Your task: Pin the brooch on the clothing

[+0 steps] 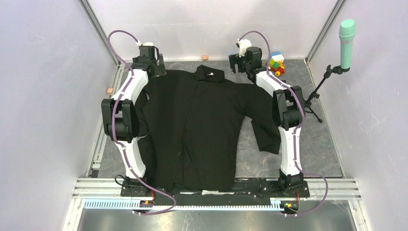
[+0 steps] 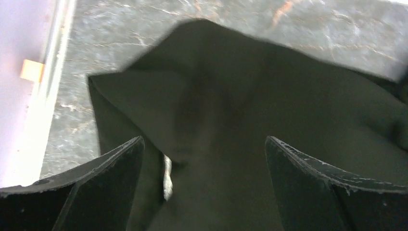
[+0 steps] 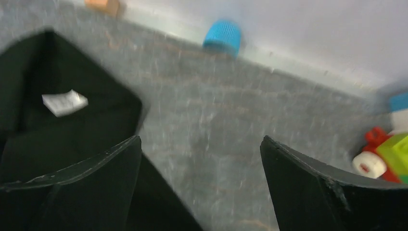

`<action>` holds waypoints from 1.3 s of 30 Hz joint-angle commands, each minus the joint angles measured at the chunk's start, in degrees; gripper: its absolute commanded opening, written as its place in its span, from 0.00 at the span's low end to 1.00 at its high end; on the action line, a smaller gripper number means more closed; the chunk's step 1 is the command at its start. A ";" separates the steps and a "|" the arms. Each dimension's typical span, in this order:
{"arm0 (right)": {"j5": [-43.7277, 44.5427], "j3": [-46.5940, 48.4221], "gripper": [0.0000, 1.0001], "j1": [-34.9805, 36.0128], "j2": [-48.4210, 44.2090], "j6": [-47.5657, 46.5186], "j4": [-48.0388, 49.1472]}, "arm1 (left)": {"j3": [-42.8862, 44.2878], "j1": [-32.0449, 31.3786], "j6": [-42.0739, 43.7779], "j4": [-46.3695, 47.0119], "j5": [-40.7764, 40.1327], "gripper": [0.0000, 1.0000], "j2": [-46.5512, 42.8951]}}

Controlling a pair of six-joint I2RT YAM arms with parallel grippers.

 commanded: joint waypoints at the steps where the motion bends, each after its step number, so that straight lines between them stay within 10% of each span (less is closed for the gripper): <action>1: -8.21 -5.48 0.98 -0.37 -9.34 3.51 -0.51 | 3.64 -1.57 -1.38 -3.20 8.62 1.00 -5.08; 22: -5.29 -66.95 0.98 -0.34 -75.36 10.10 -14.58 | -38.46 -9.11 -10.07 -13.03 33.07 1.00 -54.24; 39: 18.33 -82.30 0.91 -0.42 -89.29 16.27 -22.68 | -36.26 -15.10 -4.00 -15.72 28.29 0.98 -50.05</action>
